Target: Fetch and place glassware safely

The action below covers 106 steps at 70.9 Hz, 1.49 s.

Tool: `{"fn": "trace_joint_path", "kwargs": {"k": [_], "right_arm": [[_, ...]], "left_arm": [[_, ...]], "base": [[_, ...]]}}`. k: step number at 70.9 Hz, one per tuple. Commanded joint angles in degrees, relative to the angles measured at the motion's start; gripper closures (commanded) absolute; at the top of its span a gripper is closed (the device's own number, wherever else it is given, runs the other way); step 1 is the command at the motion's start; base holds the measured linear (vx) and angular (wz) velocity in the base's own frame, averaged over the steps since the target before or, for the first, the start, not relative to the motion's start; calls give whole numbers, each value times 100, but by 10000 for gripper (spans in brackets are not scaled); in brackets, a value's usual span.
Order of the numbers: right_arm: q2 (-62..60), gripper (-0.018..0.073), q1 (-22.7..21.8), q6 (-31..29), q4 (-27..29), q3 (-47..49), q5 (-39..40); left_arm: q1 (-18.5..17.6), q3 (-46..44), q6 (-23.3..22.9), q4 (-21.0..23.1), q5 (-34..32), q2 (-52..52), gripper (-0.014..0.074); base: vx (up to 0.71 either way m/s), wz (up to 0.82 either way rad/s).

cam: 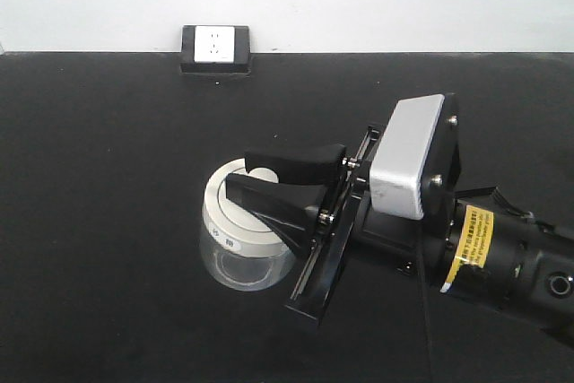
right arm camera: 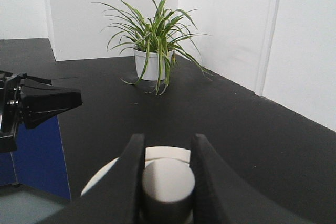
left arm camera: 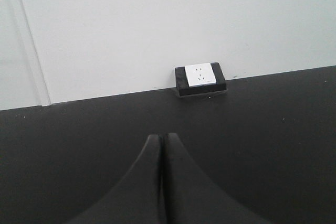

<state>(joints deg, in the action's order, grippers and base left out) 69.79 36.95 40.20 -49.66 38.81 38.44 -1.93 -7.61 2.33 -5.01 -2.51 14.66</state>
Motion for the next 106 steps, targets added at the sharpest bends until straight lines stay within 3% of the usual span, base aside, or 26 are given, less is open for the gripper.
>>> {"fn": "trace_joint_path", "kwargs": {"k": [1,39,51,67,74,80,89,106], "right_arm": [[-155,563,-4,-26,245,177,454],[-155,563,-5,-26,245,177,472],[-105,563,-5,-154,663,177,305],[181,561,-10,-978,1651,287,-429],[441,561,-17,-1563,1819,440,-589],[723,561,-39,-1714,1992,630,-593],[1101,560,-345,-1585,2032,857,-361],[1721,560,-1377,-1520,1854,1091,176]], "left_arm": [[-7,-150,-54,19,-401,52,603],[-7,-150,-54,19,-401,52,603],[-7,-150,-54,19,-401,52,603],[-7,-150,-54,19,-401,52,603],[-7,-150,-54,19,-401,52,603],[-7,-150,-54,19,-401,52,603],[-7,-150,-54,19,-401,52,603],[-7,-150,-54,19,-401,52,603]], "base": [[0,0],[0,0],[0,0],[0,0],[0,0],[0,0],[0,0],[0,0]]}}
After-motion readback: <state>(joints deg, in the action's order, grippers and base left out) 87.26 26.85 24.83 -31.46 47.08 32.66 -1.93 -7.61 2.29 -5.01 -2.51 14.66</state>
